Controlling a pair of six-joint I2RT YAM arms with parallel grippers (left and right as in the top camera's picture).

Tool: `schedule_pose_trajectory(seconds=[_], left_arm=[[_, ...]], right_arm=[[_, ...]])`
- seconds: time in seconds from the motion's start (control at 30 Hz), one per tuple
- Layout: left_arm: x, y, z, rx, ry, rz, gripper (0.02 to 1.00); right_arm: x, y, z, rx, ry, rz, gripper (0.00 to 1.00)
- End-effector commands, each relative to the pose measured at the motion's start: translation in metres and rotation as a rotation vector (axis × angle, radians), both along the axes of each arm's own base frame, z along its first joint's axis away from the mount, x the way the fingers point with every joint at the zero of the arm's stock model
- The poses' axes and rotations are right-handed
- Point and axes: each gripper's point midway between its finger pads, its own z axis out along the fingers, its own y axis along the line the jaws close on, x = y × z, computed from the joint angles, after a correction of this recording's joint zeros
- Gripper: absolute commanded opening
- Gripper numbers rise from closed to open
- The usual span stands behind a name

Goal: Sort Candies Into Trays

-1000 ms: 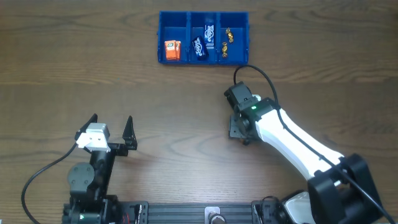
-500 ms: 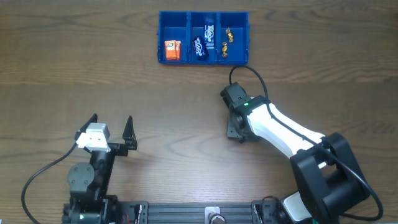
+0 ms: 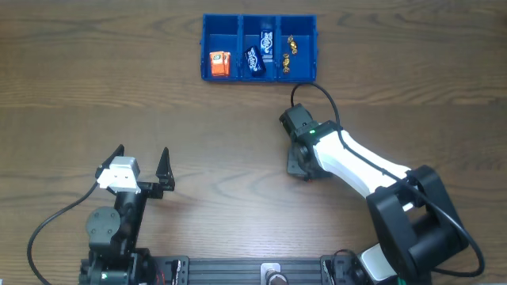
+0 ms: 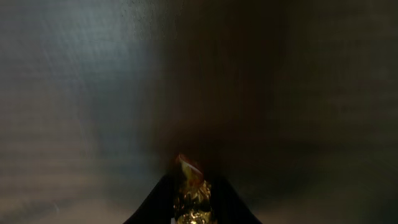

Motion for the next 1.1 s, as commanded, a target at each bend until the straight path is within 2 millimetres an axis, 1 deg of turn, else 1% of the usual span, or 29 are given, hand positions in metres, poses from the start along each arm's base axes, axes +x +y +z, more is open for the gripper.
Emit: schedule_pose_trajectory(seconds=[0.03,0.07,0.1,0.13,0.17,0.2,0.23,0.27,0.3,0.33,0.37,0.43,0.5,0.57,0.6,0.63,0.7,0.73,0.77,0.83,0.9,0.97,1.03,1.07,1.1], left_arm=[[-0.001,-0.002,-0.016,0.004,0.046,-0.014,0.998],[-0.001,-0.002,-0.016,0.004,0.046,-0.014,0.998],[-0.001,-0.002,-0.016,0.004,0.046,-0.014,0.996],[-0.001,-0.002,-0.016,0.004,0.045,-0.014,0.998],[-0.001,-0.002,-0.016,0.004,0.045,-0.014,0.998],[-0.001,-0.002,-0.016,0.004,0.045,-0.014,0.996],[-0.001,-0.002,-0.016,0.004,0.046,-0.014,0.998],[-0.001,-0.002,-0.016,0.004,0.046,-0.014,0.996],[-0.001,-0.002,-0.016,0.004,0.046,-0.014,0.998],[-0.001,-0.002,-0.016,0.004,0.046,-0.014,0.998],[-0.001,-0.002,-0.016,0.004,0.046,-0.014,0.998],[-0.001,-0.002,-0.016,0.004,0.046,-0.014,0.998],[-0.001,-0.002,-0.016,0.004,0.046,-0.014,0.998],[-0.001,-0.002,-0.016,0.004,0.046,-0.014,0.998],[-0.001,-0.002,-0.016,0.004,0.046,-0.014,0.998],[-0.001,-0.002,-0.016,0.004,0.046,-0.014,0.998],[-0.001,-0.002,-0.016,0.004,0.046,-0.014,0.998],[-0.001,-0.002,-0.016,0.004,0.046,-0.014,0.998],[-0.001,-0.002,-0.016,0.004,0.046,-0.014,0.998],[-0.001,-0.002,-0.016,0.004,0.046,-0.014,0.998],[-0.001,-0.002,-0.016,0.004,0.046,-0.014,0.998],[-0.001,-0.002,-0.016,0.004,0.046,-0.014,0.998],[-0.001,-0.002,-0.016,0.004,0.046,-0.014,0.998],[-0.001,-0.002,-0.016,0.004,0.046,-0.014,0.998],[-0.001,-0.002,-0.016,0.004,0.045,-0.014,0.996]], right_arm=[[0.028,0.020,0.064,0.065,-0.125,0.055,0.172],[0.037,0.023,0.085,0.064,-0.154,0.075,0.172],[0.045,0.023,0.101,0.051,-0.179,0.084,0.172],[0.059,0.020,0.123,0.028,-0.217,0.088,0.172],[0.068,0.017,0.137,0.014,-0.243,0.087,0.174],[0.083,0.013,0.157,-0.005,-0.282,0.083,0.174],[0.097,0.009,0.172,-0.020,-0.312,0.075,0.176],[0.119,0.004,0.191,-0.037,-0.353,0.066,0.178],[0.134,0.002,0.201,-0.043,-0.377,0.069,0.178],[0.157,0.002,0.210,-0.045,-0.407,0.078,0.180],[0.173,0.003,0.214,-0.049,-0.429,0.077,0.180],[0.214,0.007,0.213,-0.065,-0.482,0.081,0.180],[0.242,0.010,0.205,-0.061,-0.511,0.075,0.180],[0.271,0.009,0.186,-0.062,-0.527,0.056,0.183],[0.279,0.009,0.177,-0.061,-0.530,0.051,0.183],[0.290,0.009,0.162,-0.061,-0.529,0.044,0.202],[0.297,0.008,0.149,-0.060,-0.524,0.039,0.213],[0.300,0.006,0.143,-0.058,-0.522,0.034,0.235],[0.302,0.006,0.140,-0.049,-0.521,0.033,0.275],[0.306,0.009,0.140,-0.021,-0.528,0.058,0.435],[0.309,0.011,0.144,-0.017,-0.546,0.073,0.540],[0.311,0.012,0.149,-0.012,-0.562,0.077,0.623],[0.309,0.012,0.157,-0.009,-0.573,0.077,0.660],[0.307,0.010,0.165,-0.008,-0.581,0.075,0.673],[0.304,0.006,0.177,-0.009,-0.594,0.077,0.682]])
